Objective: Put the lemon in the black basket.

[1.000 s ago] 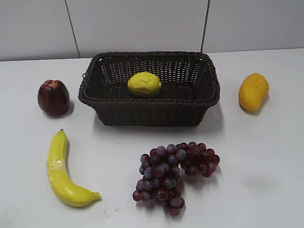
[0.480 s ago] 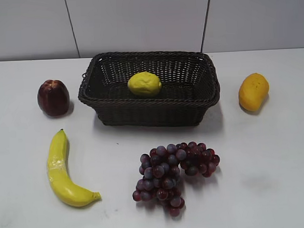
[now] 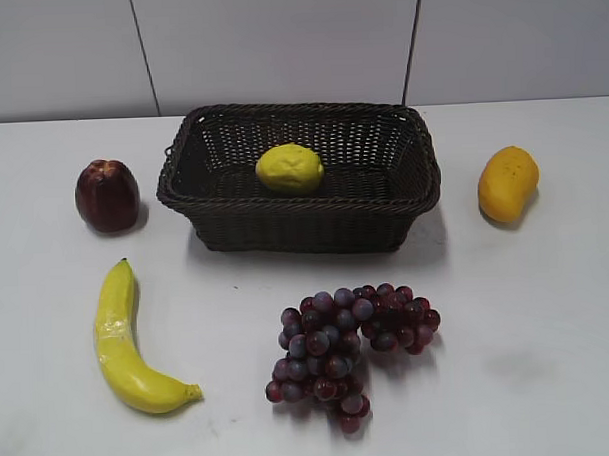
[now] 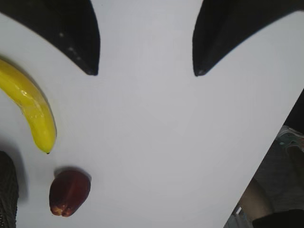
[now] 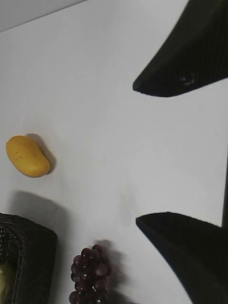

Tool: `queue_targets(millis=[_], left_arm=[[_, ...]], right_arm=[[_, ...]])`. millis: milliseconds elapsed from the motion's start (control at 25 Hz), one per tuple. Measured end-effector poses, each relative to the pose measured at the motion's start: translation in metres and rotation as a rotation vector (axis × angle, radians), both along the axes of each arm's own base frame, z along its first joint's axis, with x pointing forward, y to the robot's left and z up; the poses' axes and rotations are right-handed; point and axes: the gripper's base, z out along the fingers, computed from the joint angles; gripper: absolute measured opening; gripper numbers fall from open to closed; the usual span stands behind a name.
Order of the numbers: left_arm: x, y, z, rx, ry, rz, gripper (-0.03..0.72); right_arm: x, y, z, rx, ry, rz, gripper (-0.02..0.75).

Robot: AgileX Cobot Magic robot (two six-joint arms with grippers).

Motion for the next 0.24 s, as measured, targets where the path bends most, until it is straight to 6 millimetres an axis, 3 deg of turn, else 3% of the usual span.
queue_targets(millis=[240], left_arm=[[0.0000,0.0000,0.0000,0.000,0.000,0.000,0.455]], right_arm=[[-0.0072,0.0002,-0.0002,0.002,-0.044,0.002,0.572]])
